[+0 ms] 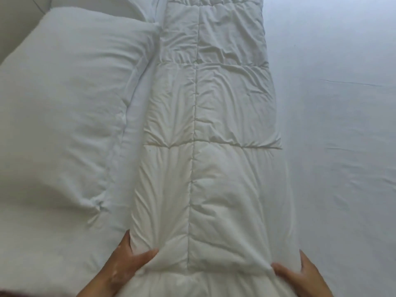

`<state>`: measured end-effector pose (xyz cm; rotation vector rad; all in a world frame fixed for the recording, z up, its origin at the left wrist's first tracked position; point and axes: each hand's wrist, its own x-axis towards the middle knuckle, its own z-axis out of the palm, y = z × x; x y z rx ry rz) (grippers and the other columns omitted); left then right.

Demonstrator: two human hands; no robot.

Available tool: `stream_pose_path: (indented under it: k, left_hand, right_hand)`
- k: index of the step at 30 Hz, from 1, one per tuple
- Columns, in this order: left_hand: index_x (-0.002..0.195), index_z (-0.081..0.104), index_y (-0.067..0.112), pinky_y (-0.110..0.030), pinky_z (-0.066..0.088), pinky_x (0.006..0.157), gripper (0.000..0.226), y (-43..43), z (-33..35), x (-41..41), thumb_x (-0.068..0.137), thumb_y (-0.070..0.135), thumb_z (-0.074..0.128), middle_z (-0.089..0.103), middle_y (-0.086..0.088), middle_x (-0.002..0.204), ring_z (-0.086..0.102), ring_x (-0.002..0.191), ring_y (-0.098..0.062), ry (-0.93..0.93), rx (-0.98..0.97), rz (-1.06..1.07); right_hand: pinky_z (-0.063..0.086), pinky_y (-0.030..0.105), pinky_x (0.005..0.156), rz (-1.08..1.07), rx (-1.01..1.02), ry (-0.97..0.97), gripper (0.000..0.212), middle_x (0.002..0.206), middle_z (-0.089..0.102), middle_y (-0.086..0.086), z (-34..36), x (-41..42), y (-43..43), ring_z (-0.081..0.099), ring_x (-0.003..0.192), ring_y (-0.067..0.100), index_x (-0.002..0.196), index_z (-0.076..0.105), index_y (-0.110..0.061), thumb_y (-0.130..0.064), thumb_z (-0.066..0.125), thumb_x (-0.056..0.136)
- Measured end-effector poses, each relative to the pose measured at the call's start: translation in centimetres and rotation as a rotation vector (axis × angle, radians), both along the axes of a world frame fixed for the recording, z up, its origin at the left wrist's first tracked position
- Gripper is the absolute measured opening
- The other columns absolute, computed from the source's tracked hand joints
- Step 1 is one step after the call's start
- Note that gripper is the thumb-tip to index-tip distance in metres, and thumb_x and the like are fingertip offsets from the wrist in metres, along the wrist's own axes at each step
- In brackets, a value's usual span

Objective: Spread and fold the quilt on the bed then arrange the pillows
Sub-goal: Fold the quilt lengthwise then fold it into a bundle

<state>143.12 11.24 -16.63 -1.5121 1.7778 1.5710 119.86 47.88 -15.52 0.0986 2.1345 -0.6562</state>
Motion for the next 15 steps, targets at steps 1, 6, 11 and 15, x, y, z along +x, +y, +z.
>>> stream_pose_path:
  k: [1,6,11,15]
  left_hand:
    - [0.136,0.045,0.029,-0.022,0.048,0.089,0.106,0.8,0.0,1.5,0.044,0.04,0.098,0.065,0.014,0.12,0.061,0.112,-0.008,0.029,0.08,0.047]
    - [0.111,0.06,0.022,-0.011,0.05,0.075,0.086,3.9,1.2,6.2,0.036,0.04,0.099,0.074,0.02,0.101,0.067,0.099,0.003,0.101,0.277,0.105]
    - [0.119,0.062,0.014,-0.029,0.055,0.08,0.086,7.2,3.2,8.8,0.043,0.035,0.098,0.076,-0.004,0.108,0.072,0.103,-0.02,0.127,0.299,0.141]
    - [0.132,0.054,0.018,-0.051,0.056,0.089,0.086,8.2,8.9,10.6,0.057,0.024,0.094,0.072,-0.01,0.118,0.069,0.107,-0.032,0.183,0.215,0.173]
  right_hand:
    - [0.046,0.039,0.104,0.094,0.011,-0.016,0.109,0.13,0.063,-0.017,-1.5,0.7,2.5,0.058,0.12,0.006,0.132,0.058,-0.033,-0.069,0.092,0.035]
    - [0.041,0.044,0.11,0.153,-0.186,-0.159,0.147,0.138,0.055,0.031,-10.8,2.1,12.9,0.048,0.135,0.044,0.131,0.056,0.01,-0.08,0.087,0.019]
    - [0.055,0.037,0.093,-0.071,-0.279,-0.196,0.096,0.106,0.078,-0.001,1.1,7.2,7.5,0.072,0.104,0.015,0.12,0.069,-0.016,-0.046,0.098,0.033]
    - [0.056,0.034,0.074,-0.155,-0.396,-0.101,0.077,0.093,0.08,0.004,8.0,9.3,7.4,0.076,0.086,0.017,0.105,0.074,-0.01,-0.041,0.088,0.035]
